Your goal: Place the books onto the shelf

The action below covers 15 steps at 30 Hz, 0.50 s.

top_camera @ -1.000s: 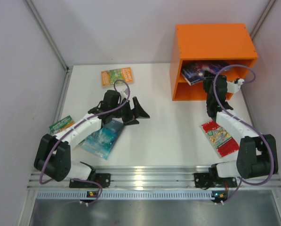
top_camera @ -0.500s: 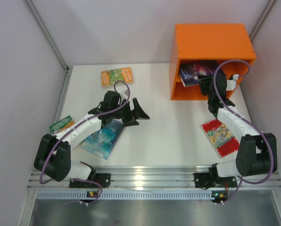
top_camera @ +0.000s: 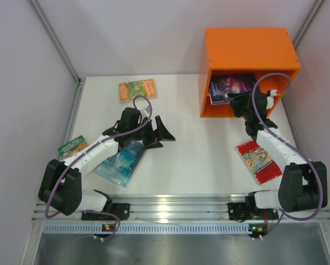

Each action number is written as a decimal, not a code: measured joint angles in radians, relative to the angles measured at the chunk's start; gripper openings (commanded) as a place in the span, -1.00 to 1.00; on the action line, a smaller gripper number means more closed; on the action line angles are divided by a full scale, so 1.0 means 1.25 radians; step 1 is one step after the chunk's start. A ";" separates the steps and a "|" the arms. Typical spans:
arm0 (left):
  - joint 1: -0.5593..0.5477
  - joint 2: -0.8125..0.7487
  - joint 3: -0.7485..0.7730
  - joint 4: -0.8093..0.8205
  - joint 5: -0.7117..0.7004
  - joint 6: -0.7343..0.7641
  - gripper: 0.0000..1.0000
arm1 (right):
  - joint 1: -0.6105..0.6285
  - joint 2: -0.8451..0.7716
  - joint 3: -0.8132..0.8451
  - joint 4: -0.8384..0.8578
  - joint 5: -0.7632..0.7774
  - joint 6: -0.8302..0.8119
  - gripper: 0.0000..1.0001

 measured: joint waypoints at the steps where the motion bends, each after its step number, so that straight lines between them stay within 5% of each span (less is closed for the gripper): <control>1: -0.002 -0.002 0.000 0.000 -0.001 0.000 0.89 | 0.000 -0.003 -0.005 0.001 -0.003 0.003 -0.30; 7: -0.016 -0.008 -0.004 0.000 -0.006 -0.003 0.89 | 0.000 -0.022 -0.047 0.044 -0.008 0.037 -1.00; 15: -0.030 -0.008 -0.005 0.000 -0.015 -0.006 0.89 | 0.004 -0.026 -0.131 0.194 0.006 0.127 -1.00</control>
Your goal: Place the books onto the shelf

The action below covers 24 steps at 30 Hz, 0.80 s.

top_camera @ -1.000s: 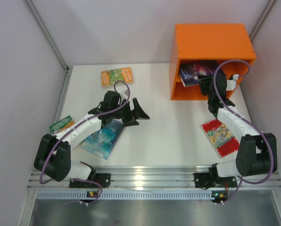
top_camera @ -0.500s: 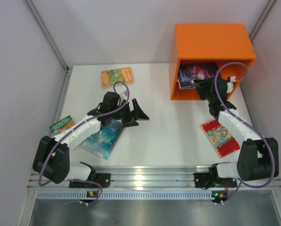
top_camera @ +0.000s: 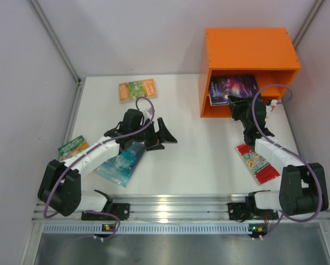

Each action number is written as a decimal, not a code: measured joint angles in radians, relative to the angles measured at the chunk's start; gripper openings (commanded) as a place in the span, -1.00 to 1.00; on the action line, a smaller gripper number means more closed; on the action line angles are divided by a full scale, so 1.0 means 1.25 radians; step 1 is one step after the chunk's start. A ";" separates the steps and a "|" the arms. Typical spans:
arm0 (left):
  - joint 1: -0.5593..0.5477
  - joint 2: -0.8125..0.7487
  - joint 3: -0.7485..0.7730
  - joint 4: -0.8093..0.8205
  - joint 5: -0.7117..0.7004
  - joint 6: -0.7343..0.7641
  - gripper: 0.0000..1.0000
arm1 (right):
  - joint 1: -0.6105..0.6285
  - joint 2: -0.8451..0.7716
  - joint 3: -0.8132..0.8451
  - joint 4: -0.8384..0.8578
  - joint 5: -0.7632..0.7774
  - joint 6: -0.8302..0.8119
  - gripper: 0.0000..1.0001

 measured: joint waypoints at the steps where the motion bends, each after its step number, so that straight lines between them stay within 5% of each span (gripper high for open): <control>1: -0.001 0.000 0.000 0.000 -0.001 0.000 0.89 | 0.002 0.000 -0.008 0.013 0.005 0.008 -1.00; 24: -0.022 0.001 -0.002 0.001 -0.005 -0.001 0.89 | 0.009 0.027 -0.012 0.156 0.119 0.069 -1.00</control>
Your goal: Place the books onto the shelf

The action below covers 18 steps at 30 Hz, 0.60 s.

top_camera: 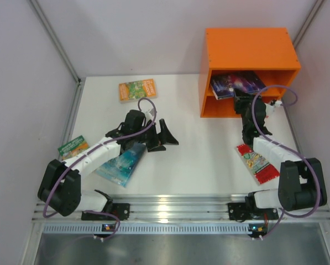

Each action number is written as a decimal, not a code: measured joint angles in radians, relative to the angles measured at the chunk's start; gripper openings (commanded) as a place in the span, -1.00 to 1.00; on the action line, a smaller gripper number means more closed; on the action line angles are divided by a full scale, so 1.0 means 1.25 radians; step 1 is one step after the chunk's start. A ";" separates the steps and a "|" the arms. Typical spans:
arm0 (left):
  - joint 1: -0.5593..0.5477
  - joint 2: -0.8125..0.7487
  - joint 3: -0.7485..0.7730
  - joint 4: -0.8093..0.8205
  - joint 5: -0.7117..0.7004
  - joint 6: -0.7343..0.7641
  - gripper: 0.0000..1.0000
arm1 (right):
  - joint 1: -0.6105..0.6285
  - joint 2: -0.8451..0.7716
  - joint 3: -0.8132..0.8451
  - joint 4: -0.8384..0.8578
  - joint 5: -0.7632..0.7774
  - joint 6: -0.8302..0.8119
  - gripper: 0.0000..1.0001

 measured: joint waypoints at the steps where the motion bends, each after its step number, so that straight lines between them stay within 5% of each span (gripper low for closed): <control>1: 0.000 0.000 0.000 0.000 0.000 0.000 0.89 | 0.002 0.010 0.012 0.001 0.006 -0.001 -1.00; 18: -0.004 0.000 -0.005 0.005 -0.002 0.000 0.89 | 0.060 0.162 0.133 0.032 0.113 -0.029 -1.00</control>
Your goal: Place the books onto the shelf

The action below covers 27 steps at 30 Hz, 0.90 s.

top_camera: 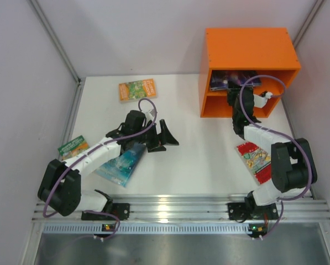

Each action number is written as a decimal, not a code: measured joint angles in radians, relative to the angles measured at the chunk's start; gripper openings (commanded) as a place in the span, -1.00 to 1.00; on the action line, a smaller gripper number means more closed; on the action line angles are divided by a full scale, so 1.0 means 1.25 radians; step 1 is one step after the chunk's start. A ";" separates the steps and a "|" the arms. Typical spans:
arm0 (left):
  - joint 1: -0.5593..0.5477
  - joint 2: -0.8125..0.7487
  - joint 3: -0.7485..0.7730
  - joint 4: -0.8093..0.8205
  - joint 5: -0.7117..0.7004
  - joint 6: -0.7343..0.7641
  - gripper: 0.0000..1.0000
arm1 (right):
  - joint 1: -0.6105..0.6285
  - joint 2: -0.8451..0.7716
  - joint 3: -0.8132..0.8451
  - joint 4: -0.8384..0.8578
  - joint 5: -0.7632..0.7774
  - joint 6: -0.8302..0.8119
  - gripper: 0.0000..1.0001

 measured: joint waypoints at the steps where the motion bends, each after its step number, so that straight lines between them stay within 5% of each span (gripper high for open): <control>1: 0.000 0.000 0.000 0.000 0.000 0.000 0.89 | 0.002 0.005 0.006 -0.002 0.001 -0.004 -1.00; 7: 0.000 0.000 0.000 0.000 0.000 0.000 0.89 | 0.007 0.024 0.049 -0.038 0.001 -0.026 -0.99; 18: -0.004 0.018 0.000 0.001 0.000 0.000 0.89 | 0.007 0.035 0.126 -0.172 -0.017 -0.029 -0.42; 27: -0.006 0.019 0.000 0.002 -0.001 -0.001 0.89 | 0.007 0.035 0.157 -0.271 -0.027 -0.033 -0.28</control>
